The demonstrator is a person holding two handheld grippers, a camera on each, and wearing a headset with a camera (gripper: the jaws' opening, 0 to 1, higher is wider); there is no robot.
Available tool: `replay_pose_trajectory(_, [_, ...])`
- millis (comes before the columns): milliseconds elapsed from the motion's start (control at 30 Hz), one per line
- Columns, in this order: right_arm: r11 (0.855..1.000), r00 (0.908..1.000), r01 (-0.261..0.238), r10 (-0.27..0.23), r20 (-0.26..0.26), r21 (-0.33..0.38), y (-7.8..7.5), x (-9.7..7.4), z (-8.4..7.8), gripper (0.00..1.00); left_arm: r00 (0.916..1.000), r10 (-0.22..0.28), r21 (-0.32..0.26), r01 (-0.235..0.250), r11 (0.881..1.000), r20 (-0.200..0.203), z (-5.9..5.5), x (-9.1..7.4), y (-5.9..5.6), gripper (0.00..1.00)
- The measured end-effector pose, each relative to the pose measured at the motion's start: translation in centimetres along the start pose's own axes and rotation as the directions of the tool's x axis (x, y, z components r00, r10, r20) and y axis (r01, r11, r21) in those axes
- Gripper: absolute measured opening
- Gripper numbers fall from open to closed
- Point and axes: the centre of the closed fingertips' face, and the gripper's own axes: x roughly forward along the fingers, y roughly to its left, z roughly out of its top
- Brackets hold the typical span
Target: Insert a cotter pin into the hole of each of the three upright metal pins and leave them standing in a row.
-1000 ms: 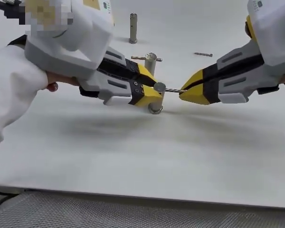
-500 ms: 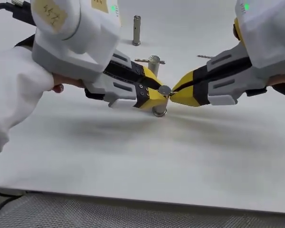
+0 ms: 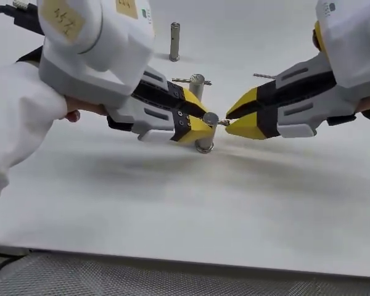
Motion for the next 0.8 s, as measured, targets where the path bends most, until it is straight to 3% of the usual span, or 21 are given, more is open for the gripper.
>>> replay_pose_trajectory(167, [1.000, 0.9999, 0.006, -0.006, 0.012, 0.001, -0.47, 0.10, -0.10, 0.00, 1.0000, -0.001, -0.002, 0.001, 1.000, 0.001, -0.01, 0.04, 0.06, 0.10])
replay_pose_trajectory(800, [1.000, 0.9999, -0.014, 0.014, 0.011, -0.003, 0.31, 0.35, 0.30, 0.00, 1.0000, 0.004, -0.011, -0.004, 1.000, 0.004, 0.01, 0.20, 0.12, 0.10])
